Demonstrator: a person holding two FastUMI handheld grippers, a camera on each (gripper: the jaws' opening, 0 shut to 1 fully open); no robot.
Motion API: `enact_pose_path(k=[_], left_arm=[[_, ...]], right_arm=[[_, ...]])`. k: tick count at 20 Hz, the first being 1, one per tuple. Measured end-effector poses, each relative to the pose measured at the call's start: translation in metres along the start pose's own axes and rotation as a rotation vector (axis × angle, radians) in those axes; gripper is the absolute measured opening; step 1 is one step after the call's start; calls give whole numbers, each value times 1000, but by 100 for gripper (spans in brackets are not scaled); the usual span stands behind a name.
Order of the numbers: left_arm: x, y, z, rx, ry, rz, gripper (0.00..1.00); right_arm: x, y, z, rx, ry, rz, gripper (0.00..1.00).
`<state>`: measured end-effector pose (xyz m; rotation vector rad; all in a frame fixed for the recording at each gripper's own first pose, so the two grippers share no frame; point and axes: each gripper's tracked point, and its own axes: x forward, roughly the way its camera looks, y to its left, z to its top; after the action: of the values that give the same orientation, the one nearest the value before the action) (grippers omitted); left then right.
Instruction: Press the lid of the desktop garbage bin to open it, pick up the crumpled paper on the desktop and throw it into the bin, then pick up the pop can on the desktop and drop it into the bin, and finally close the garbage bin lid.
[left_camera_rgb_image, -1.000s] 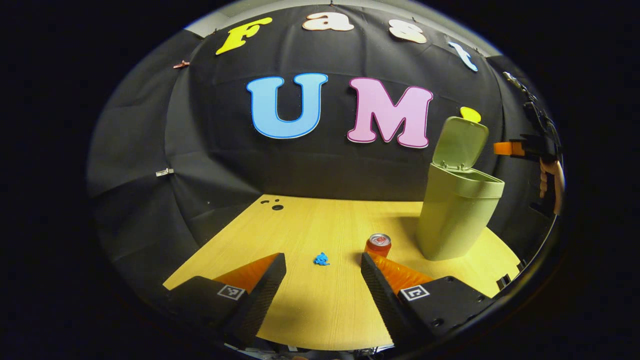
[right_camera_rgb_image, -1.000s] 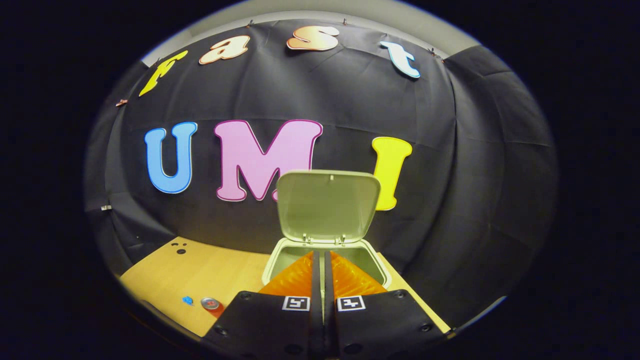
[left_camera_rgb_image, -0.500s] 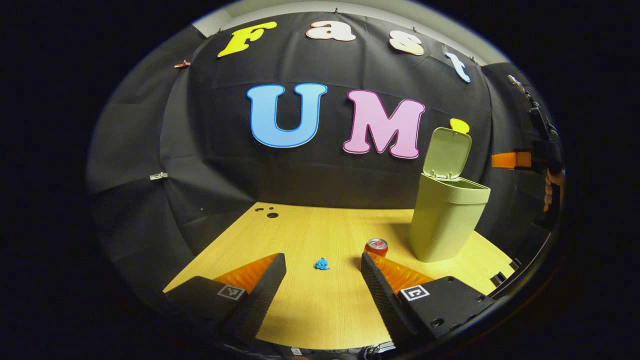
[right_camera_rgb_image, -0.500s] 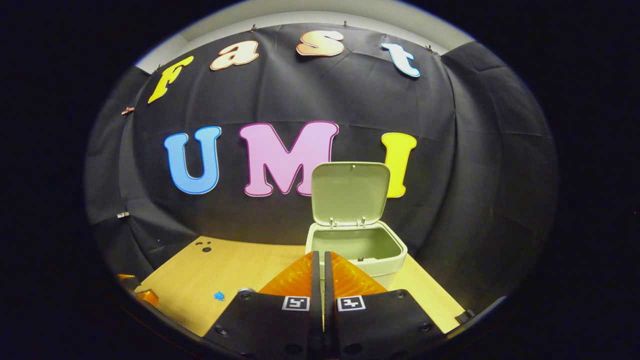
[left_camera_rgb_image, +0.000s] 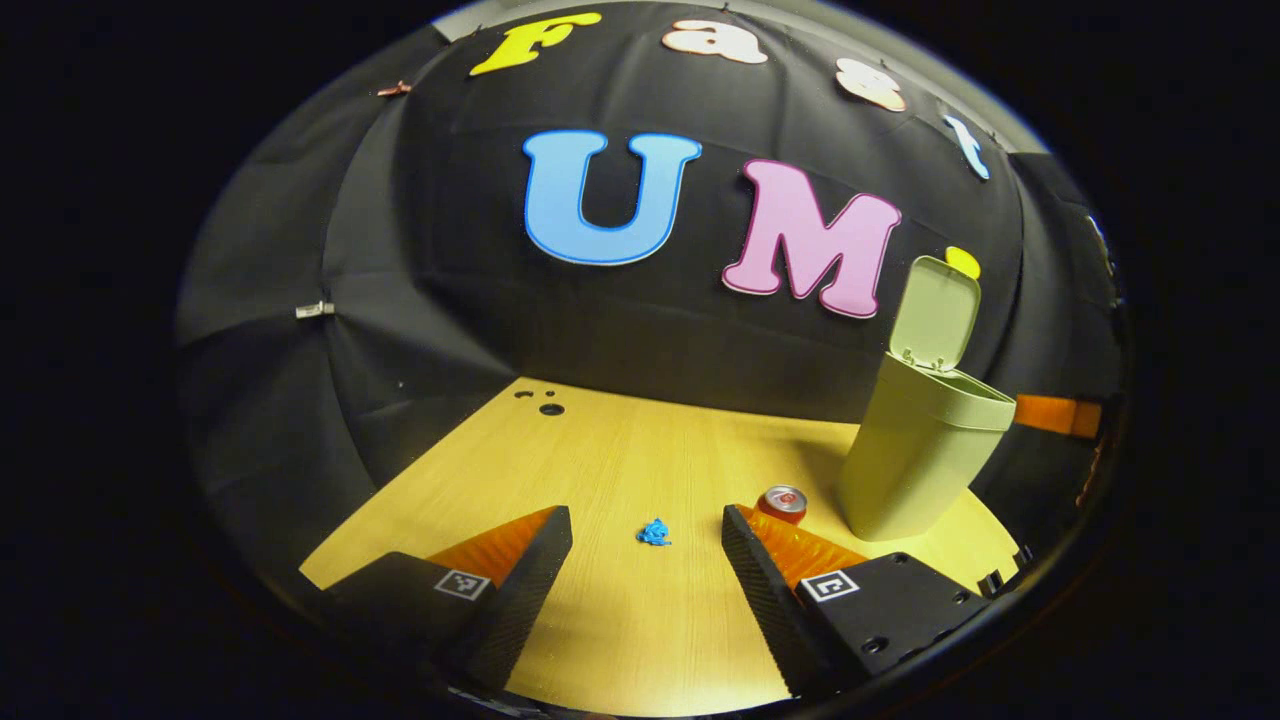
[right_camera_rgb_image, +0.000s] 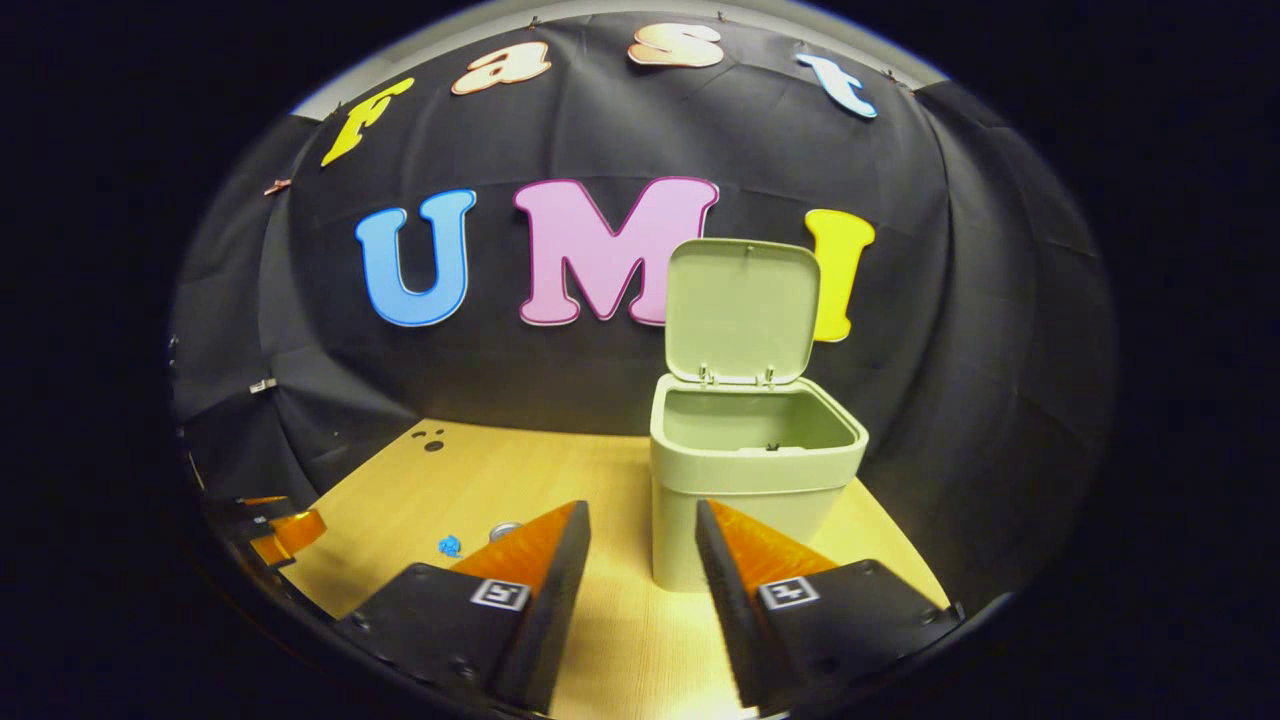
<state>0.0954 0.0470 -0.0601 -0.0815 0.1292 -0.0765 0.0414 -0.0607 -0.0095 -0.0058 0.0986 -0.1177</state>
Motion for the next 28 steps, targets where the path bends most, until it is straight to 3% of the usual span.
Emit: enact_pose_path(k=[1, 2, 4, 9, 20, 26, 28], left_arm=[[12, 1, -4, -2, 20, 7, 97], [22, 4, -7, -8, 36, 10, 97], [45, 7, -15, -27, 74, 10, 97], [100, 4, -47, -12, 176, 17, 97], [208, -13, -117, 9, 346, 26, 97], [227, -9, -147, 95, 408, 53, 100], [228, -11, -151, 135, 405, 58, 96]], right_arm=[[3, 3, -6, -3, 12, 17, 75], [3, 7, -11, -6, 28, 36, 94], [13, 8, -27, -17, 62, 51, 100], [30, 13, -66, -8, 176, 89, 100], [35, -1, -111, -60, 314, 130, 100], [43, -4, -123, -83, 358, 154, 100], [46, -7, -127, -73, 373, 150, 99]])
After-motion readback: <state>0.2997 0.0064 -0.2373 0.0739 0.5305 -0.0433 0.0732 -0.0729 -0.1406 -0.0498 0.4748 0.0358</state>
